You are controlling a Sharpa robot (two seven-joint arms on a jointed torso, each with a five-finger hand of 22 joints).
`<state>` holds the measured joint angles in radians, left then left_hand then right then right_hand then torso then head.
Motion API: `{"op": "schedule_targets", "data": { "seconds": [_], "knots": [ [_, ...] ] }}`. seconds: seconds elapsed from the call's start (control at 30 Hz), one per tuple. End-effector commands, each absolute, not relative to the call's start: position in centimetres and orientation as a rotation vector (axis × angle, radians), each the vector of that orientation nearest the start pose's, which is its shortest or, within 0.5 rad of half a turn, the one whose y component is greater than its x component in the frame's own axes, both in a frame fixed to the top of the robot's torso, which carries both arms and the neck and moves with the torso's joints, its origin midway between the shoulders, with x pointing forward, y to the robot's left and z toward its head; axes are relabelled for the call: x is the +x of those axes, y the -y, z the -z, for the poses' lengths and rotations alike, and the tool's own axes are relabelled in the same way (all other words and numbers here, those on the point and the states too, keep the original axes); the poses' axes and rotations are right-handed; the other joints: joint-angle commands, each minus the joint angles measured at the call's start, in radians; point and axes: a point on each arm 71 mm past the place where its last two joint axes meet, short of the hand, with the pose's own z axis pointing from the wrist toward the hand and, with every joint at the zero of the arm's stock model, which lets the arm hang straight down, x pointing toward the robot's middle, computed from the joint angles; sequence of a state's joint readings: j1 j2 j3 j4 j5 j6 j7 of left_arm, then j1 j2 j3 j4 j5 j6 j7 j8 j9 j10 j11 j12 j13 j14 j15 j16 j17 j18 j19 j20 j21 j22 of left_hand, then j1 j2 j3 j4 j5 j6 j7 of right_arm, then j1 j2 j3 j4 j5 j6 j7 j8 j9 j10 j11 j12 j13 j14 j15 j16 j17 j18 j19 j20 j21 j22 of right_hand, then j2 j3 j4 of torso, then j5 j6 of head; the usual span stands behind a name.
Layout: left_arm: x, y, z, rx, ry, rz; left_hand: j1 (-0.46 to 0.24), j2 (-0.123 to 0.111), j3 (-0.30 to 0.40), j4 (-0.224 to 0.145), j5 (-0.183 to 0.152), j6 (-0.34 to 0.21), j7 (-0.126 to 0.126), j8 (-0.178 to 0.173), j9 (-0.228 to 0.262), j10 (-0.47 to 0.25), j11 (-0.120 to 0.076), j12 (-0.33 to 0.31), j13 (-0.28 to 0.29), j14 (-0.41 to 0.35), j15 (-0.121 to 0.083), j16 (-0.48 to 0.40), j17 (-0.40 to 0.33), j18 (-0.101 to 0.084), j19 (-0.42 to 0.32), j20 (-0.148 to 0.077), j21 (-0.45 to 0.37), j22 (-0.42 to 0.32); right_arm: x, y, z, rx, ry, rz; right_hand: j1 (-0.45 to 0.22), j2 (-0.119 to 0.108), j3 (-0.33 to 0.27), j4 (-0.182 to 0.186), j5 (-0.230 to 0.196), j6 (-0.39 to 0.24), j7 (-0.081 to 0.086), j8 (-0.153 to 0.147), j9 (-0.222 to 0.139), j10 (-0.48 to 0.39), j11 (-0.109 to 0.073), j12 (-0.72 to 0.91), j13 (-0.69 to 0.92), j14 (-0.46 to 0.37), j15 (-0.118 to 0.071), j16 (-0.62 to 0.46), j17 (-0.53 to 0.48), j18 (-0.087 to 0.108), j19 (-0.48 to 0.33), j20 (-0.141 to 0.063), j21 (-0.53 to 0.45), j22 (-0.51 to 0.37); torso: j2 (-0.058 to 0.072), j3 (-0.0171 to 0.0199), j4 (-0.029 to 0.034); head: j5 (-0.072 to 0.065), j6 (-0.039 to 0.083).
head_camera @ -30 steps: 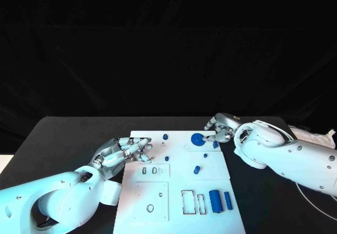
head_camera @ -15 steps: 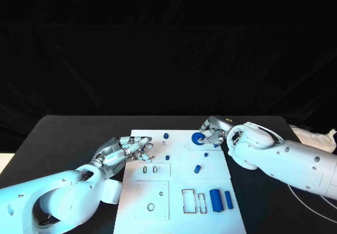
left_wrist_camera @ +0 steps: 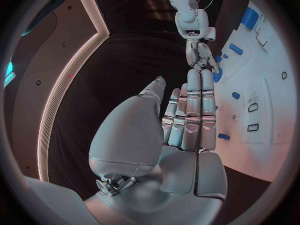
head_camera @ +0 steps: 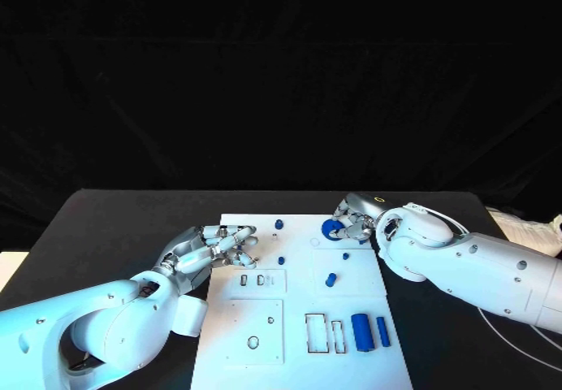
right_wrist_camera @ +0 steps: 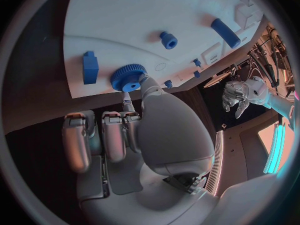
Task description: Assemble the parts on the task board
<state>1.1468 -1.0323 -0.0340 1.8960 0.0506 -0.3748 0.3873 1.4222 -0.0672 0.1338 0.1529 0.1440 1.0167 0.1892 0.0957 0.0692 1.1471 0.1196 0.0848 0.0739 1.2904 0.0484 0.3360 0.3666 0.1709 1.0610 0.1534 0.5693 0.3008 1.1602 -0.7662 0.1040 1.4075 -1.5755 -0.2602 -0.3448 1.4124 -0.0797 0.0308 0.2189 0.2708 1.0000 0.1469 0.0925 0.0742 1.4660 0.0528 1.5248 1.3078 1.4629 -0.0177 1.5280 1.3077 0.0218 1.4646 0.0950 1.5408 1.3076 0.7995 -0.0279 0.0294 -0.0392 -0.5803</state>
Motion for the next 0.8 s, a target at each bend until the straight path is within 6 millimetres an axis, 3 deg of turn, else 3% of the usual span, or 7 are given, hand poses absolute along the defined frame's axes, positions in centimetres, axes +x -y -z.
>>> {"op": "schedule_targets", "data": {
  "seconds": [0.03, 0.23, 0.43, 0.53, 0.6, 0.8],
  "knots": [
    [40.5, -19.3, 16.9, -1.205, -1.501, 1.682, -0.005, -0.001, 0.0, -0.004, -0.007, 0.0, 0.006, -0.006, -0.001, 0.001, 0.006, -0.003, 0.001, -0.006, 0.003, -0.005, 0.001, 0.009, -0.007, 0.0, 0.006, 0.001, 52.2, 21.0, 16.9, -0.043, -1.673, -0.354, 0.008, 0.007, 0.006, -0.01, 0.005, 0.012, -0.001, 0.006, 0.001, 0.085, 0.007, 0.007, 0.228, 0.089, 0.007, 0.006, 0.165, -0.007, 0.06, 0.006, 0.007, 0.201, 0.0, 0.0, -0.0009, 0.0, -0.003],
    [40.5, -19.3, 16.9, -1.206, -1.501, 1.681, -0.004, -0.001, 0.0, -0.005, -0.007, -0.001, 0.006, -0.006, -0.001, 0.0, 0.007, -0.004, 0.001, -0.006, 0.003, -0.005, 0.002, 0.009, -0.007, 0.0, 0.006, 0.002, 52.2, 21.1, 17.4, -0.055, -1.702, -0.337, 0.013, 0.008, 0.01, -0.015, 0.011, 0.016, -0.002, 0.007, 0.001, 0.085, 0.007, 0.009, 0.23, 0.089, 0.006, 0.008, 0.169, -0.008, 0.064, 0.006, 0.009, 0.206, 0.0, 0.0003, -0.0004, -0.001, -0.006],
    [40.5, -19.3, 16.9, -1.206, -1.501, 1.68, -0.004, -0.001, 0.0, -0.005, -0.007, -0.001, 0.006, -0.006, -0.001, 0.0, 0.007, -0.004, 0.001, -0.006, 0.003, -0.005, 0.002, 0.009, -0.007, 0.0, 0.006, 0.002, 52.1, 21.0, 17.8, -0.083, -1.708, -0.313, 0.022, 0.01, 0.018, -0.025, -0.014, 0.029, -0.004, 0.012, 0.002, 0.087, 0.005, 0.012, 0.234, 0.09, 0.006, 0.009, 0.174, -0.009, 0.066, 0.006, 0.01, 0.21, 0.0, 0.0004, 0.0002, -0.001, -0.006],
    [40.5, -19.3, 16.9, -1.206, -1.5, 1.68, -0.004, -0.001, 0.0, -0.005, -0.007, -0.001, 0.006, -0.006, -0.001, 0.0, 0.007, -0.004, 0.001, -0.006, 0.003, -0.005, 0.002, 0.009, -0.007, 0.0, 0.006, 0.002, 52.0, 20.9, 17.7, -0.081, -1.671, -0.317, 0.057, 0.04, 0.057, -0.044, -0.064, 0.061, -0.015, 0.025, 0.008, 0.092, -0.004, 0.022, 0.242, 0.09, -0.002, 0.011, 0.178, -0.01, 0.071, 0.001, 0.012, 0.216, 0.0, 0.0007, 0.0006, 0.0, -0.006],
    [40.5, -19.3, 16.9, -1.206, -1.5, 1.68, -0.004, -0.001, 0.0, -0.005, -0.007, -0.001, 0.006, -0.006, -0.001, 0.0, 0.007, -0.004, 0.001, -0.006, 0.003, -0.005, 0.002, 0.009, -0.007, 0.0, 0.006, 0.002, 51.9, 20.7, 17.4, -0.074, -1.632, -0.333, 0.076, 0.057, 0.082, -0.057, -0.076, 0.086, -0.026, 0.036, 0.013, 0.098, -0.013, 0.032, 0.251, 0.091, -0.008, 0.012, 0.181, -0.013, 0.078, -0.003, 0.016, 0.226, 0.0, 0.0007, 0.0008, 0.0, -0.006],
    [40.6, -19.3, 16.9, -1.205, -1.5, 1.681, -0.003, 0.0, 0.001, -0.006, -0.007, -0.002, 0.007, -0.008, -0.001, -0.001, 0.007, -0.005, 0.001, -0.006, 0.003, -0.006, 0.003, 0.009, -0.008, 0.001, 0.007, 0.002, 51.1, 19.4, 16.2, -0.048, -1.519, -0.432, 0.069, 0.059, 0.101, -0.061, -0.066, 0.101, -0.033, 0.039, 0.018, 0.102, -0.019, 0.04, 0.258, 0.092, -0.015, 0.014, 0.185, -0.016, 0.088, -0.011, 0.021, 0.239, -0.001, 0.0013, 0.0013, 0.002, -0.003]
  ]
}}
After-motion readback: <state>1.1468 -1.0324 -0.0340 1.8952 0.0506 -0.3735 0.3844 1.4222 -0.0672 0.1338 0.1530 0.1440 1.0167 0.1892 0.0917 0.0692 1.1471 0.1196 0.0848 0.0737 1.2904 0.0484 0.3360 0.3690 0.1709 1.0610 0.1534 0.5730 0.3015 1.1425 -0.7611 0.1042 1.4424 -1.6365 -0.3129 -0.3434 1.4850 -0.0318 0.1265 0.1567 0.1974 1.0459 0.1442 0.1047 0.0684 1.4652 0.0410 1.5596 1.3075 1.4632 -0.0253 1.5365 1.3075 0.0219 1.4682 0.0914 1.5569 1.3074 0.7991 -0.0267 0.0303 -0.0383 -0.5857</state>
